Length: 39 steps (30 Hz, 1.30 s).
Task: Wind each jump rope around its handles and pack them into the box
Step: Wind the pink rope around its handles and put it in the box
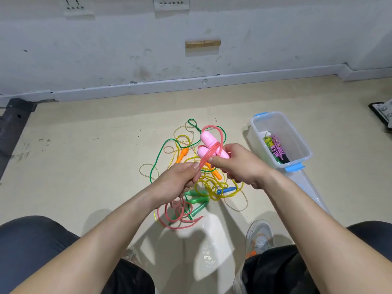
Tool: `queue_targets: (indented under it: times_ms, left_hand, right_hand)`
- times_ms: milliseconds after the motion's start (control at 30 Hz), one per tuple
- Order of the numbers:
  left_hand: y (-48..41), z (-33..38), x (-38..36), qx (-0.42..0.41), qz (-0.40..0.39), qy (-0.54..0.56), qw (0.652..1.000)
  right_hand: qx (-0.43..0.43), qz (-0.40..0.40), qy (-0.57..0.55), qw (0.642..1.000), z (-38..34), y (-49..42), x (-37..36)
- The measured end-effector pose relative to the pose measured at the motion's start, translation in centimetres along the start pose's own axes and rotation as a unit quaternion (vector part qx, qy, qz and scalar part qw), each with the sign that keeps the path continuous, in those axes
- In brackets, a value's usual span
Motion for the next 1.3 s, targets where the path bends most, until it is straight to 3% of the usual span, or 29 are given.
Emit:
queue_targets:
  times_ms: [167,333,600,733,867,1067,1167,1300]
  left_hand:
    - [0.1,-0.2,0.1,0.017,-0.001,0.054,0.998]
    - [0.2,-0.3,0.0,-0.003,-0.001,0.023,1.0]
    - [0.5,-0.5,-1.8,0.007,-0.045,-0.077,0.996]
    - [0.1,-1.1,-1.0,0.062,-0.02,-0.046,0.997]
    - [0.1,-1.1,-0.1,0.019,0.06,-0.108,0.992]
    - [0.3,1.8,1.7,0.025,0.048,0.089,0.995]
    - [0.7,2.7,1.5,0.051,0.044,0.079,0.995]
    - [0.0,2.2,0.7,0.089,0.103,0.079,0.988]
  right_hand:
    - [-0.015,-0.049,-0.013,0.999,0.8,-0.3,-0.2]
    - [-0.005,-0.087,-0.092,0.992,1.3,-0.6,-0.2]
    - [0.021,-0.036,-0.086,0.995,2.3,-1.3,-1.6]
    - [0.046,-0.005,-0.004,0.999,1.9,-1.6,-1.7]
    - [0.064,0.002,0.083,0.994,1.4,-1.2,-1.9]
    - [0.089,-0.039,0.15,0.984,1.0,-0.7,-2.4]
    - [0.114,-0.046,0.153,0.98,0.7,-0.6,-2.3]
    - [0.131,-0.036,0.222,0.965,0.4,-0.6,-2.5]
Point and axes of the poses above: each hand's wrist, its own y-axis away from the middle knuckle, its own x-axis out of the back of the hand, z = x × y, the point moved 4 cm from there along -y, towards the middle knuckle, and after that the axes turned 4 degrees about -x, right-handed, at the moved point
